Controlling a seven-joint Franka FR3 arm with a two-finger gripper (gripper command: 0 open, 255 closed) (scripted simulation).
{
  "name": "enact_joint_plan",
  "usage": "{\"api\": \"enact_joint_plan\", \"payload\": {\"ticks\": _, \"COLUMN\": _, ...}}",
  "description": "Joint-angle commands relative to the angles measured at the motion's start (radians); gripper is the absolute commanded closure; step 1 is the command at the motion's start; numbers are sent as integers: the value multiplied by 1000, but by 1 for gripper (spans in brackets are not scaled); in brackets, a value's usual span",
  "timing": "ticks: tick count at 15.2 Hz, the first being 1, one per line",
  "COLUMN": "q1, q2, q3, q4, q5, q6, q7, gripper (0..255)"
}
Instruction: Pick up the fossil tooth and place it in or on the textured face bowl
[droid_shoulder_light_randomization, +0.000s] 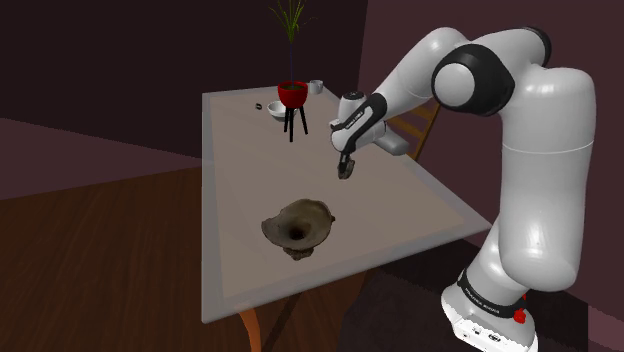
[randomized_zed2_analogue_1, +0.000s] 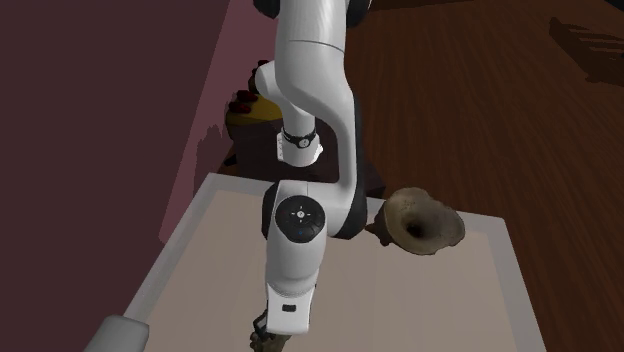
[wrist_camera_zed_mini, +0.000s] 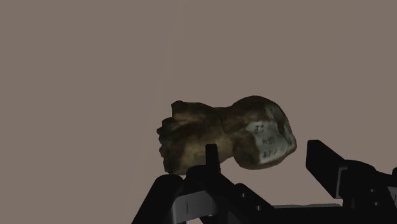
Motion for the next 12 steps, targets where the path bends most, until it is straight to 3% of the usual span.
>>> {"api": "enact_joint_plan", "payload": {"ticks": 1, "q1": 0, "q2": 20, "q3": 10, "q4": 1, "q5": 4, "q6": -61, "q7": -3, "gripper": 255}}
{"api": "enact_joint_plan", "payload": {"ticks": 5, "q1": -9, "q2": 23, "q3": 10, "q4": 36, "q5": 8, "q6": -92, "q7": -14, "gripper": 255}}
{"api": "enact_joint_plan", "payload": {"ticks": 6, "q1": 1, "q2": 15, "q3": 8, "q4": -21, "q5": 2, "q6": -44, "q7": -4, "gripper": 255}}
{"api": "enact_joint_plan", "payload": {"ticks": 12, "q1": 20, "q2": -50, "q3": -14, "q4": -16, "q5": -29, "q6": -111, "q7": 10, "gripper": 255}}
